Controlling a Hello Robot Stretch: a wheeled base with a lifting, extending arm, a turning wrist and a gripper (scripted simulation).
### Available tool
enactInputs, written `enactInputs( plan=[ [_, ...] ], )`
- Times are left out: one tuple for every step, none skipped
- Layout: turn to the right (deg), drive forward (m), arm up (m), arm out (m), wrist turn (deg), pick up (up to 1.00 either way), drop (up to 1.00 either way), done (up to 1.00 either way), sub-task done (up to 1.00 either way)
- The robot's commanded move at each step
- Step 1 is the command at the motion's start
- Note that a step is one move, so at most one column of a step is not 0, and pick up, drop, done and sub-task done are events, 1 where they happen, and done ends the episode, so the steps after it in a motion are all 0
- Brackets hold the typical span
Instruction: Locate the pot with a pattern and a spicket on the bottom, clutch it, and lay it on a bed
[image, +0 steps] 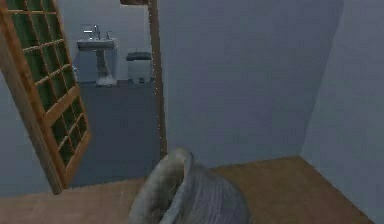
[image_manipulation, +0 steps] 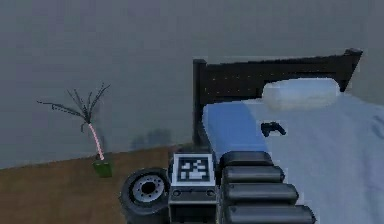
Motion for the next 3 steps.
enactInputs(
  plan=[
    [45.0, 0.0, 0.0, 0.0, 0.0, 0.0, 0.0, 0.0, 0.0],
    [45.0, 0.0, 0.0, 0.0, 0.0, 0.0, 0.0, 0.0, 0.0],
    [45.0, 0.0, 0.0, 0.0, 0.0, 0.0, 0.0, 0.0, 0.0]
  ],
)
